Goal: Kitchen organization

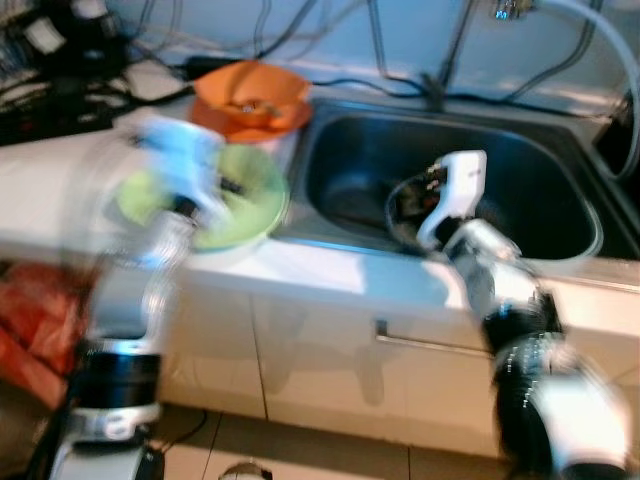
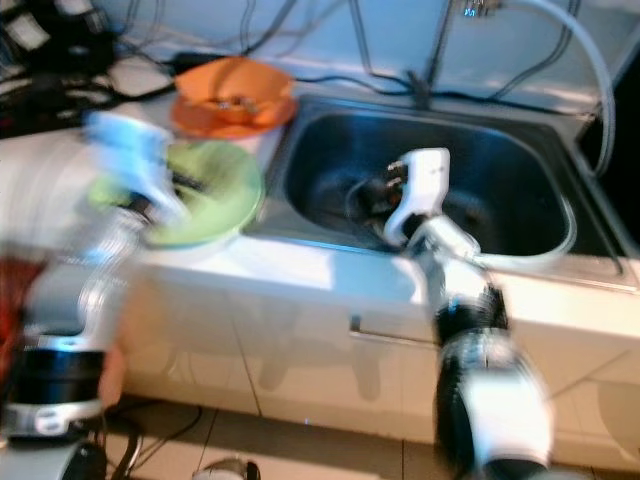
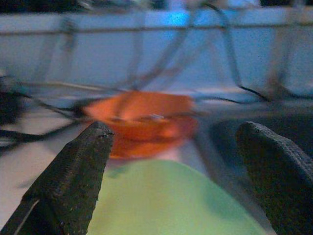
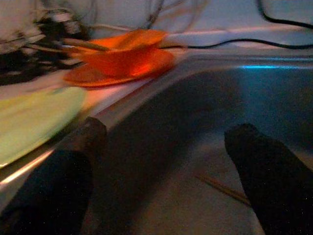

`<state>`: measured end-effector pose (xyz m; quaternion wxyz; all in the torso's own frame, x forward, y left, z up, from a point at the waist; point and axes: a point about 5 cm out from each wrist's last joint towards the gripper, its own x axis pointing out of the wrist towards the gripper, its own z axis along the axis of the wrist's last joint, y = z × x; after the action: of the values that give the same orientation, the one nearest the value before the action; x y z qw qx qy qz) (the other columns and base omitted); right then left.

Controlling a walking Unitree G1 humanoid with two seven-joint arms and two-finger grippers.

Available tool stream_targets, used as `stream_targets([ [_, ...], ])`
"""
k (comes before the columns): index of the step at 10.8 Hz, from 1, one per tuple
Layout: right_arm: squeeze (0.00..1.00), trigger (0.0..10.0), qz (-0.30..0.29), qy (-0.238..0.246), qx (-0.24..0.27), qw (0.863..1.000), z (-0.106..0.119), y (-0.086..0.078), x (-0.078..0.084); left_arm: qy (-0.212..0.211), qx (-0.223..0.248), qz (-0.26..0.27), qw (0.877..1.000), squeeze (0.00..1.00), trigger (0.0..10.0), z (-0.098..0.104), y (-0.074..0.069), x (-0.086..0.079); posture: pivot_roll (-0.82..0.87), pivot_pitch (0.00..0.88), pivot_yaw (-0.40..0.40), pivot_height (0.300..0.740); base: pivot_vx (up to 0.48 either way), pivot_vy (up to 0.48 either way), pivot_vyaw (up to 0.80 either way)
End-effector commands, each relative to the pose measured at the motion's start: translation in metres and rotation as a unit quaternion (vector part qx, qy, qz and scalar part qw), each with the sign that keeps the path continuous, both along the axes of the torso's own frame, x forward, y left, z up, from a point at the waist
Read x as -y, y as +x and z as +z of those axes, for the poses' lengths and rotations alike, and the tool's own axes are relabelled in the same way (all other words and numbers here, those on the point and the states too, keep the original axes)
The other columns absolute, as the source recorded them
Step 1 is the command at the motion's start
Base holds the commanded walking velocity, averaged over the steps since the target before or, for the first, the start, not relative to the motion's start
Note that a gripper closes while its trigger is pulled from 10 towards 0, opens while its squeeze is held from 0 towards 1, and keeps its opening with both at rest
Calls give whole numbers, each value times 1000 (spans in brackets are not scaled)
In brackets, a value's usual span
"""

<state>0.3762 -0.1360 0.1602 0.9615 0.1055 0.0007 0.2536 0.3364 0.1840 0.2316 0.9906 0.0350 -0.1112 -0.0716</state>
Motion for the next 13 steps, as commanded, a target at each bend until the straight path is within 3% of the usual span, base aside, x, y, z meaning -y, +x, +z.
stream_targets([
  [1,1000,10000,10,2,46,999,15,-9,-3,-15,18,41,999,0,10000,1,-3,-13,140,32,-48,740,0,0,0],
  [2,1000,10000,-5,-2,79,997,21,-16,-6,-27,36,59,997,0,10000,3,-8,-19,140,32,-48,740,0,0,0],
  [3,655,10000,6,5,101,995,29,-26,-13,-37,70,97,992,0,10000,8,-18,-25,133,29,-52,740,0,0,0],
  [4,325,10000,17,-1,95,995,32,-35,-13,-48,59,145,987,0,10000,0,-22,-35,132,30,-52,740,0,0,0],
  [6,0,10000,43,-1,87,995,39,-46,-17,-105,-5,254,961,0,10000,-27,-31,-69,132,31,-53,740,0,0,0],
  [7,0,10000,91,-6,81,993,42,-54,-25,-141,-37,297,944,0,10000,-38,-32,-84,132,28,-52,740,0,0,0],
  [8,0,10000,127,-14,72,989,40,-59,-29,-162,-71,306,935,0,10000,-48,-31,-87,133,28,-51,740,0,0,0],
  [9,0,10000,167,-35,47,984,32,-67,-31,-192,-134,284,930,0,10000,-68,-25,-80,131,27,-48,740,0,0,0],
  [11,0,10000,182,-43,20,982,24,-74,-31,-230,-157,251,927,0,10000,-73,-19,-70,126,25,-44,740,0,0,0],
  [13,0,10000,187,-41,9,981,22,-79,-32,-289,-168,186,924,0,10000,-66,-6,-51,120,23,-40,740,0,0,0],
])
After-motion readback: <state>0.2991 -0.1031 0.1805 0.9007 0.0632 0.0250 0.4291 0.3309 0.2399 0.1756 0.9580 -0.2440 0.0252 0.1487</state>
